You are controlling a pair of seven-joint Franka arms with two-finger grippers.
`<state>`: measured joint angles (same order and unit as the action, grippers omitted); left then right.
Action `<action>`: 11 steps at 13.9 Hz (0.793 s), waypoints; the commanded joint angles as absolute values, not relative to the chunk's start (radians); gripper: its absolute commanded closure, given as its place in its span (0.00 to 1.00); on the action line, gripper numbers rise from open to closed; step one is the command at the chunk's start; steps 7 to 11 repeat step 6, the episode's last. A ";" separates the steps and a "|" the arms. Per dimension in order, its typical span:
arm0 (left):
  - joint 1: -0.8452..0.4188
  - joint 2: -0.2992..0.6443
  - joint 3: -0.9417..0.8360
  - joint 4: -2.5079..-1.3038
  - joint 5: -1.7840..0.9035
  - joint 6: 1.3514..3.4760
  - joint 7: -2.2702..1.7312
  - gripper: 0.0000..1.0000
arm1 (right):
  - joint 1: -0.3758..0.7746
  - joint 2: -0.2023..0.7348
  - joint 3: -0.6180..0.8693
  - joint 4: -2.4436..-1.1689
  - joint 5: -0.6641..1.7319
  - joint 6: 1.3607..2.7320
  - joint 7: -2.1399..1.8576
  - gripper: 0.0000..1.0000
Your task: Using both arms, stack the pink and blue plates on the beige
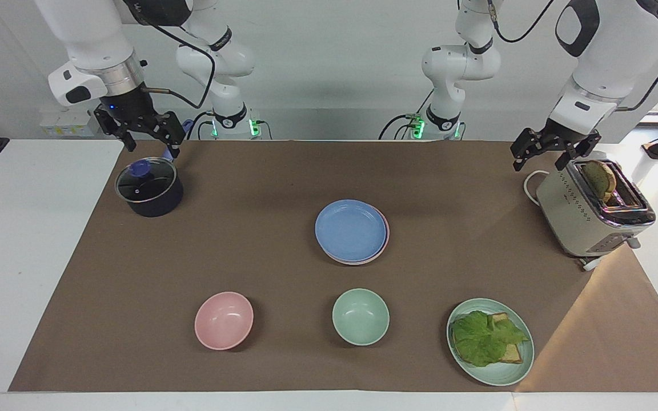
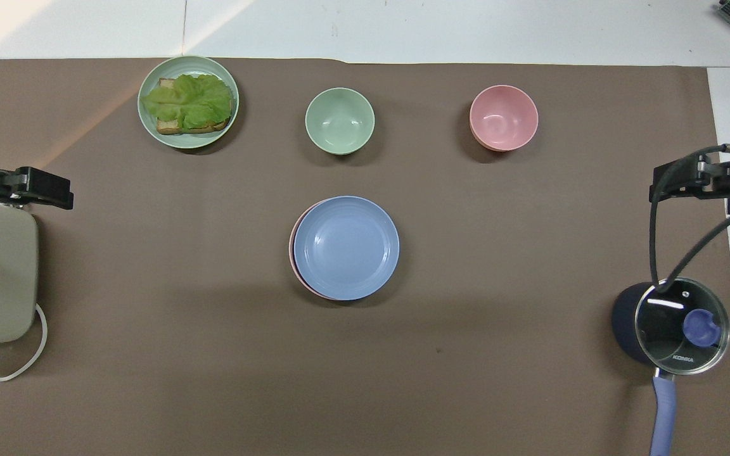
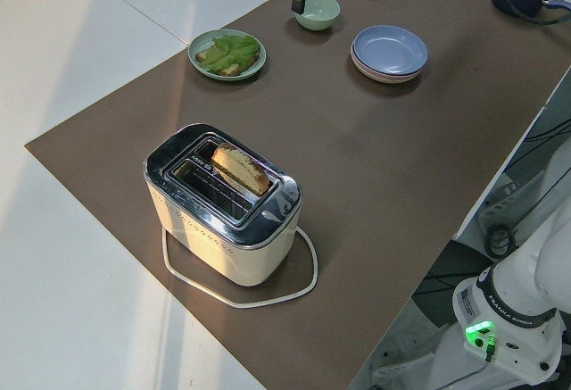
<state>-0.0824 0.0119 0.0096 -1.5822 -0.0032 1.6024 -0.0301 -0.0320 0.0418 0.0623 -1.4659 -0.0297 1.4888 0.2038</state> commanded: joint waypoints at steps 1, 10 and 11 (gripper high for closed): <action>-0.071 0.006 0.002 -1.585 0.008 1.591 -0.018 0.00 | -0.035 -0.017 0.066 -1.549 -0.031 1.491 0.172 0.00; -0.071 0.006 0.002 -1.585 0.008 1.591 -0.018 0.00 | -0.037 -0.025 0.069 -1.563 -0.026 1.496 0.141 0.00; -0.071 0.006 0.002 -1.585 0.008 1.591 -0.018 0.00 | -0.037 -0.025 0.069 -1.563 -0.026 1.496 0.141 0.00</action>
